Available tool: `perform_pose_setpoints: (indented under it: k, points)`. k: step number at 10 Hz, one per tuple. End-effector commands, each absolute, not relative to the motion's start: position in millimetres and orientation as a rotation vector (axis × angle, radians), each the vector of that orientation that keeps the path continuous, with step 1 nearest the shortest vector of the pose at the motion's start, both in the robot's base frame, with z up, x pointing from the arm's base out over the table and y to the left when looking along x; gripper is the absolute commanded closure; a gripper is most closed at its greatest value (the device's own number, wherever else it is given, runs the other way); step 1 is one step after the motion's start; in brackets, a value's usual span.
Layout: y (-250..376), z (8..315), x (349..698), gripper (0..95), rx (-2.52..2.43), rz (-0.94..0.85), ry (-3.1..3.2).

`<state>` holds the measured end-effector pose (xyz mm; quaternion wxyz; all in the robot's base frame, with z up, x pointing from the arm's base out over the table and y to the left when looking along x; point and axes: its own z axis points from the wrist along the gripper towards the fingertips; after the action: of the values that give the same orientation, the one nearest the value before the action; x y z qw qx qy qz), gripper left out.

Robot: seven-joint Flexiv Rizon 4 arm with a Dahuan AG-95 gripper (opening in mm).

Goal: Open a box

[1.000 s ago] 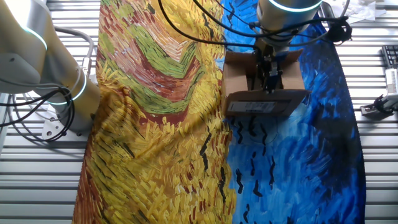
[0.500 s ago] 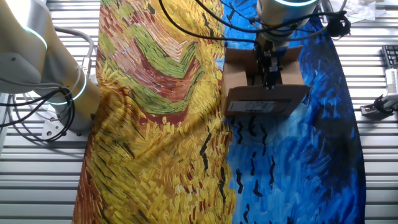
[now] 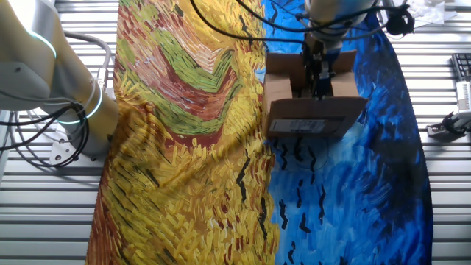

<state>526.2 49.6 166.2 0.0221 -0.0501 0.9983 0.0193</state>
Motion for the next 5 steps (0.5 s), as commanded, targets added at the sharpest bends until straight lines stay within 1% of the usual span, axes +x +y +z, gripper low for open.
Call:
perform_pose_setpoints:
  k: [1,5]
  points:
    - [50.4,166.6,526.4,19.0,-0.153,0.061,3.094]
    - [58.6,164.4,528.1,19.0,-0.132,0.057,3.093]
